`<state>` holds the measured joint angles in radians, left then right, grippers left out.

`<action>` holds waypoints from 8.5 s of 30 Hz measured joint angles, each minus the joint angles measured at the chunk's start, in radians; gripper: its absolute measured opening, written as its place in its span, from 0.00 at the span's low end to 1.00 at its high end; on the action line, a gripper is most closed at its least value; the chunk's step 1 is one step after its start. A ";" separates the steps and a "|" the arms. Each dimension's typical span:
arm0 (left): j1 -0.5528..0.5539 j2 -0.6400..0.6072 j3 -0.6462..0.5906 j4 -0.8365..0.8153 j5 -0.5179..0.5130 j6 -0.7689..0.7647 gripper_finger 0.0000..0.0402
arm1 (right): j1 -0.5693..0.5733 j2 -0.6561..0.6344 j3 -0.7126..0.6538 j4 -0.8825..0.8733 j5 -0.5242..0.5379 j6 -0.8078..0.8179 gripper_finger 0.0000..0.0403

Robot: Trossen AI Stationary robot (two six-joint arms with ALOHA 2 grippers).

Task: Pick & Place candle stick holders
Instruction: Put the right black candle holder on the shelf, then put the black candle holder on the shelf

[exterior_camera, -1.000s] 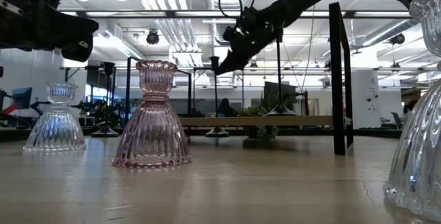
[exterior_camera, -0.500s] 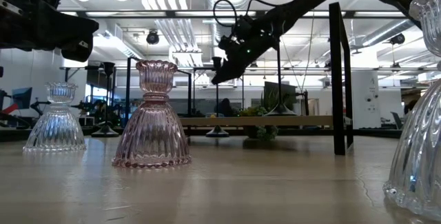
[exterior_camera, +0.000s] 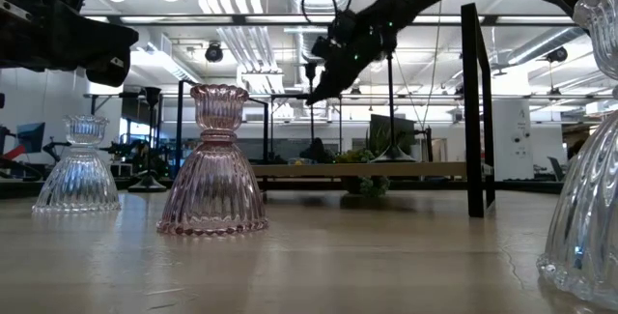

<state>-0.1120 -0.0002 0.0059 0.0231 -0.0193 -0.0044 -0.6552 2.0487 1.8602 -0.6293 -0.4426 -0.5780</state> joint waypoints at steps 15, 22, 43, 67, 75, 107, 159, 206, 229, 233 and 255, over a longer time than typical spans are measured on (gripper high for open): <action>0.000 0.000 0.000 0.000 0.000 0.000 0.06 | 0.010 -0.015 0.406 -0.576 -0.223 -0.162 0.02; 0.000 0.000 0.000 0.000 0.000 0.000 0.06 | 0.056 -0.015 0.393 -0.676 -0.269 -0.234 0.02; 0.000 0.000 0.000 0.000 0.000 0.000 0.06 | 0.081 -0.044 0.136 -0.544 -0.344 -0.342 0.02; 0.000 0.000 0.000 0.000 0.000 0.000 0.06 | 0.081 -0.337 -0.330 -0.140 -0.290 -0.290 0.02; 0.000 0.000 0.000 0.001 0.000 0.000 0.06 | 0.081 -0.330 -0.329 -0.154 -0.290 -0.288 0.02; 0.000 0.000 0.000 0.001 0.000 0.000 0.06 | 0.083 -0.280 -0.334 -0.177 -0.292 -0.259 0.02; 0.000 0.000 0.000 0.001 0.000 0.000 0.06 | -0.006 -0.475 -0.333 -0.370 -0.047 -0.120 0.57; 0.000 0.016 0.000 -0.019 0.002 -0.004 0.06 | -0.111 -1.586 -1.034 -0.318 -0.081 0.354 0.02; 0.000 0.017 0.000 0.020 -0.004 -0.077 0.06 | -0.111 -1.857 -1.077 -0.333 -0.081 0.526 0.02; 0.000 0.017 0.000 0.022 -0.001 -0.081 0.06 | -0.111 -1.857 -1.077 -0.333 -0.081 0.523 0.02; 0.001 0.024 0.132 -0.058 -0.085 -0.085 0.06 | -0.111 -1.855 -1.077 -0.332 -0.081 0.526 0.02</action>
<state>-0.1108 0.0237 0.1381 -0.0348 -0.1039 -0.0891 -0.7658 0.1932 0.7830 -0.9615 -0.5232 -0.0521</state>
